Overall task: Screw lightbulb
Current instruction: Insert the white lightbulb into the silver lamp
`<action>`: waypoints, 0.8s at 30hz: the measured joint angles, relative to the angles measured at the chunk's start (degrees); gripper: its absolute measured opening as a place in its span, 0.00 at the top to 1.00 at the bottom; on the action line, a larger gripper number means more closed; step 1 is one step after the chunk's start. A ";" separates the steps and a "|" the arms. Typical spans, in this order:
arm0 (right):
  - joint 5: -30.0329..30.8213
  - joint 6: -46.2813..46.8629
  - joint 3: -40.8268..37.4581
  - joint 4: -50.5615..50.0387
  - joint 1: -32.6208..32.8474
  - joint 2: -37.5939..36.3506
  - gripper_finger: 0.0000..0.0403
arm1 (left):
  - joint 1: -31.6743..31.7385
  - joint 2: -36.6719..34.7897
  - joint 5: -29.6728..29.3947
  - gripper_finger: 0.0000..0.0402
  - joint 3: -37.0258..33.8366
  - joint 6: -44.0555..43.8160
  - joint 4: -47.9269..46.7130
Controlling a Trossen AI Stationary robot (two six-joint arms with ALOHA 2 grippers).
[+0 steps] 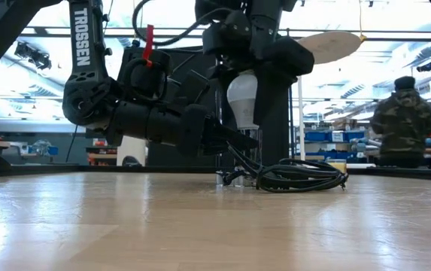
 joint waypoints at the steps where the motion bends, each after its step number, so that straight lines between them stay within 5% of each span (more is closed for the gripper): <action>1: -0.04 1.03 -0.02 -0.14 -0.16 0.00 0.07 | 0.00 0.00 0.00 0.53 0.00 -0.03 -0.01; 10: -4.39 7.51 -0.02 -0.19 -1.90 0.00 0.08 | 0.00 0.00 0.00 0.53 0.00 -0.09 0.00; 24: -6.30 17.61 -0.02 -0.69 -2.29 0.00 0.28 | 0.00 0.02 -0.01 0.53 0.00 -0.04 0.00</action>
